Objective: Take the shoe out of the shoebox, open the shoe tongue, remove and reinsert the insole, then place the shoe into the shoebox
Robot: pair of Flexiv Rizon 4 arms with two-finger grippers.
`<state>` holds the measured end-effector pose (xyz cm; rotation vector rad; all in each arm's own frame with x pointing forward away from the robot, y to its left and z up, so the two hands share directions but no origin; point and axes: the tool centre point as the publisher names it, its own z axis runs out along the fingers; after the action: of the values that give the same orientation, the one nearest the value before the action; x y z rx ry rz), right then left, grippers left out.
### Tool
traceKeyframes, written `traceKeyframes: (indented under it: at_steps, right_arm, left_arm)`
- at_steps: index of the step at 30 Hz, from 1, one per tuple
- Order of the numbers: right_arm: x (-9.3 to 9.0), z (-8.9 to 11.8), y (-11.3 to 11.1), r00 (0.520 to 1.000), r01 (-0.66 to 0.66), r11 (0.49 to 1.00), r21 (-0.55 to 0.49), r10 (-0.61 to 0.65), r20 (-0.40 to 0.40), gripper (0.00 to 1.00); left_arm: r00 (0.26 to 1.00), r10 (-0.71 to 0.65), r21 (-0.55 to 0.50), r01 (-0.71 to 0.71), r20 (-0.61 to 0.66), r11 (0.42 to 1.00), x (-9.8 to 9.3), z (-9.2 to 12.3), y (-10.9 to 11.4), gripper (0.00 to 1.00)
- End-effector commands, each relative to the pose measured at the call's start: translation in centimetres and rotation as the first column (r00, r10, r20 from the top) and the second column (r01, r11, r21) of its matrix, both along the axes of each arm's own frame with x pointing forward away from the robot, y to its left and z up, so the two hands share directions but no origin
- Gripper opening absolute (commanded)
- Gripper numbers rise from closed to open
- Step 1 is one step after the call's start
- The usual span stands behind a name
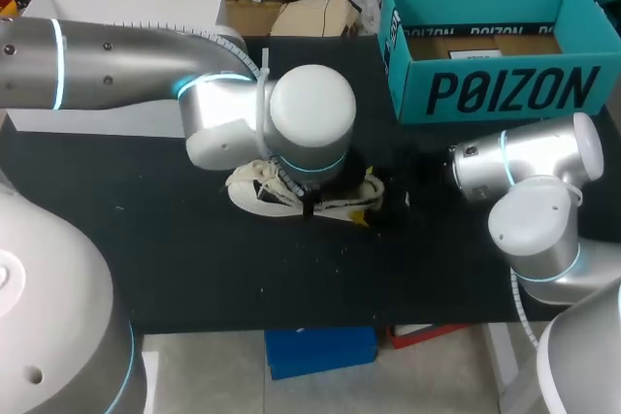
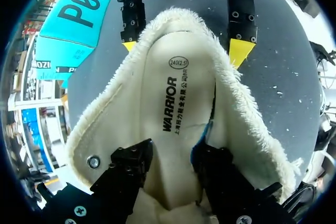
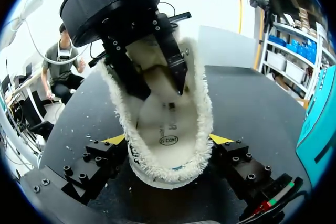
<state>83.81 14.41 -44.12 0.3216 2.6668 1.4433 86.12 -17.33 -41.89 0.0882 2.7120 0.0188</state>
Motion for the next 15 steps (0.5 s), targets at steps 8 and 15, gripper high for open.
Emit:
traceKeyframes:
  at_steps: [8, 15]
  right_arm:
    - [0.0, -0.3, 0.0, 1.0, 0.0, 1.0, -0.001, 0.0, -0.001, 0.0]
    - [0.0, -0.3, 0.0, 1.0, 0.0, 1.0, -0.001, 0.0, -0.001, 0.0]
  left_arm:
    - [0.995, -0.061, -0.048, 0.058, -0.08, 0.997, 1.2, -3.8, -1.0, 0.0]
    - [0.971, -0.119, -0.037, 0.114, -0.206, 0.993, -0.7, -3.4, -1.5, 0.0]
